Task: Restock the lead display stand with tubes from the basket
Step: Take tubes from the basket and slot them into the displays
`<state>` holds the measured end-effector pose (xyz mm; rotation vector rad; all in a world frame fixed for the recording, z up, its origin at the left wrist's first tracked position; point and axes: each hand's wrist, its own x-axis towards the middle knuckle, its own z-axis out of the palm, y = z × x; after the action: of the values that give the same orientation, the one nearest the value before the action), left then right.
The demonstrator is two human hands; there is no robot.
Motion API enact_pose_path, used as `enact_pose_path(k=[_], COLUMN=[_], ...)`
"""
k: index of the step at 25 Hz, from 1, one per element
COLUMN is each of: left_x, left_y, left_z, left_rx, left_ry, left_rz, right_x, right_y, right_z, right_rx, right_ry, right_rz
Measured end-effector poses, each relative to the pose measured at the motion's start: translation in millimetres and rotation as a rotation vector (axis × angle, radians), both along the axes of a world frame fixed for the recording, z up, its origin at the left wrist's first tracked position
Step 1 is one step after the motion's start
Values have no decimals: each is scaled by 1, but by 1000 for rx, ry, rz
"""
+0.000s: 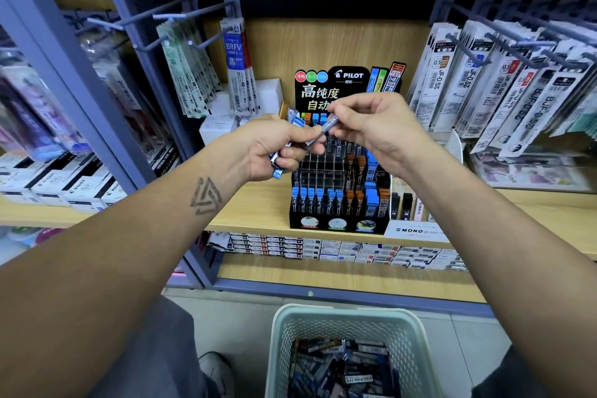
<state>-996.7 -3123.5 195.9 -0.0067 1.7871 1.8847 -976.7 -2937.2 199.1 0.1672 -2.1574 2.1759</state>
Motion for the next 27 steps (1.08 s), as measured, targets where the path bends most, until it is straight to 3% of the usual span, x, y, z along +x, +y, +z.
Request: enact_pose_path(k=[2, 4, 6, 8, 12, 17, 27], left_x=[-1, -6, -10, -11, -7, -6, -5], left_y=[-2, -6, -14, -21, -26, -25, -20], left_z=[1, 0, 0, 4, 10, 9, 9], left_rx=[-50, -106, -74, 17, 120, 97, 180], left_ry=[-17, -33, -82, -143, -212, -210, -214], left_rz=[23, 103, 183, 202, 157, 154, 214], right_x=[-3, -6, -8, -10, -14, -16, -21], right_y=[-3, -5, -11, -17, -28, -36, -47], right_z=[-1, -3, -6, -13, -22, -26, -50], right_rx=[51, 263, 521, 652, 764, 943, 1082], right_ry=[35, 95, 146, 149, 149, 253, 310], right_rz=[-56, -135, -166, -155, -135, -93, -57])
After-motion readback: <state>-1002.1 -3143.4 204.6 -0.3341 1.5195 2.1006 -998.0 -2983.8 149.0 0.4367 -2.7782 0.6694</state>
